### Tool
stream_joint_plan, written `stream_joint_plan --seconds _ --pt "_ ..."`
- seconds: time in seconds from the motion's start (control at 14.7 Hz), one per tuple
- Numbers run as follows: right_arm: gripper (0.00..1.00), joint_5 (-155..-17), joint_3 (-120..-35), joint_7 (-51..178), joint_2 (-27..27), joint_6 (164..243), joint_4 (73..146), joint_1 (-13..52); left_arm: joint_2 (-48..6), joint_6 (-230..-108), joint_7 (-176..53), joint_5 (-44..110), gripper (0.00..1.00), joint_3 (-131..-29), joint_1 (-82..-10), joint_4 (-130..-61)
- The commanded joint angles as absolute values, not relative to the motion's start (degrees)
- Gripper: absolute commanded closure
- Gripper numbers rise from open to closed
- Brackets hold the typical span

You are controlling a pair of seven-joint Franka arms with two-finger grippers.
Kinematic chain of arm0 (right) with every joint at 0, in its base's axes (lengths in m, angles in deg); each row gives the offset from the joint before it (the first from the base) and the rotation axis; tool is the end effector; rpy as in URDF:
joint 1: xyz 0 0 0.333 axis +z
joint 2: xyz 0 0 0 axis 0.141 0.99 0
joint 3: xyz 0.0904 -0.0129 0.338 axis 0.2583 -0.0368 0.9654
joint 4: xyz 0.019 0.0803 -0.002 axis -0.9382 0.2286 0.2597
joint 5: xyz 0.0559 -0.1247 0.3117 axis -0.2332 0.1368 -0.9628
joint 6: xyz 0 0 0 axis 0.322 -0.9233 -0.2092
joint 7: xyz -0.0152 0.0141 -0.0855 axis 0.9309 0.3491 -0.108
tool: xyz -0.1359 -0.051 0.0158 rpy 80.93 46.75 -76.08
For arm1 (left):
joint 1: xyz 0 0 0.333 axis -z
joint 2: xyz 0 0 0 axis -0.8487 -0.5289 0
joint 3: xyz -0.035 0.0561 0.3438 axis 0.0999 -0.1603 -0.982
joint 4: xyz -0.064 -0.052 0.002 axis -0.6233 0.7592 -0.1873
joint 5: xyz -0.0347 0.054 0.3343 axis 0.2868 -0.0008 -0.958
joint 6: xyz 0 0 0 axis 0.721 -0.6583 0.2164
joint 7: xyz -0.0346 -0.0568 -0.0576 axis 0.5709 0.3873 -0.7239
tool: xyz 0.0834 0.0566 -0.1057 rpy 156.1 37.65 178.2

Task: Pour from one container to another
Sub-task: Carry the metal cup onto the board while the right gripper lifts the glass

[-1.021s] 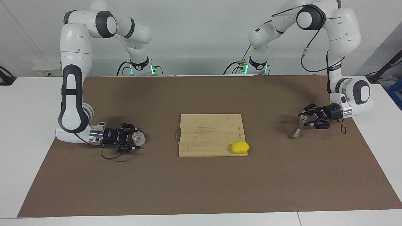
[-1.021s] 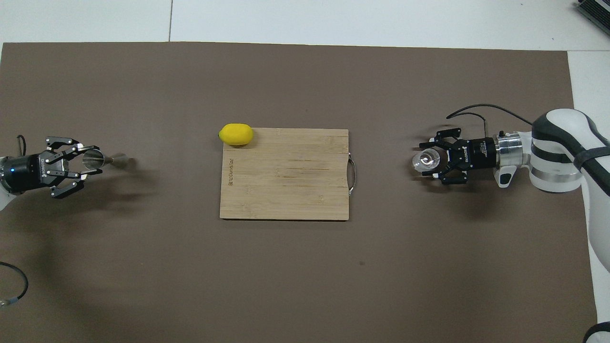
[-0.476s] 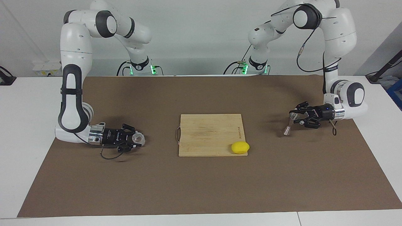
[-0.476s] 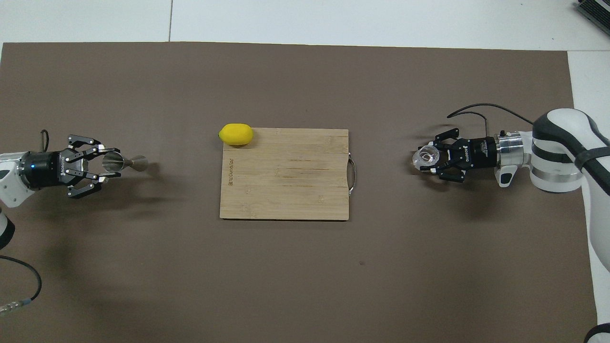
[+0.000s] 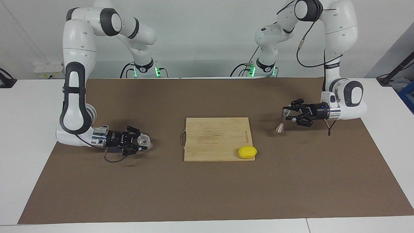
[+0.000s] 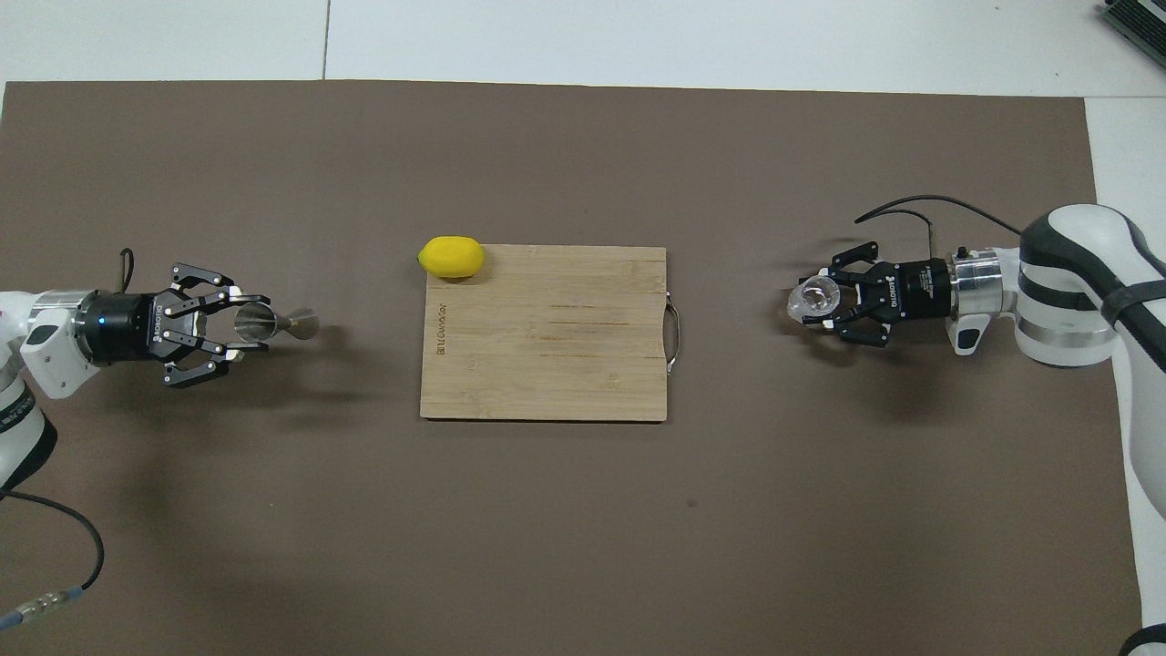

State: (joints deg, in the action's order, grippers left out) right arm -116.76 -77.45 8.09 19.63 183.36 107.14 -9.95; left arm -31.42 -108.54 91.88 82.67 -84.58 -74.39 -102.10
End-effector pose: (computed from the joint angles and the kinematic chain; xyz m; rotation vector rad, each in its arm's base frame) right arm 0.5958 -0.0043 0.2838 -1.4955 1.4861 1.0857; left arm 0.5160 0.0043 0.3766 1.2201 -1.2334 1.1579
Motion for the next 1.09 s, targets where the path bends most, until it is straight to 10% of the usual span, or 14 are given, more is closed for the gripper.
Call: stream_joint_plan --seconds 0.0,1.02 --pt "1.00 -116.33 -77.14 10.12 16.09 181.10 108.57 -8.95 -25.92 -112.85 91.39 86.87 1.00 -85.49 -71.00 -108.42" --pt "1.00 -116.77 -77.14 -5.43 7.73 184.51 108.66 -3.94 -19.14 -135.60 91.30 115.24 1.00 -85.40 -46.14 -117.31"
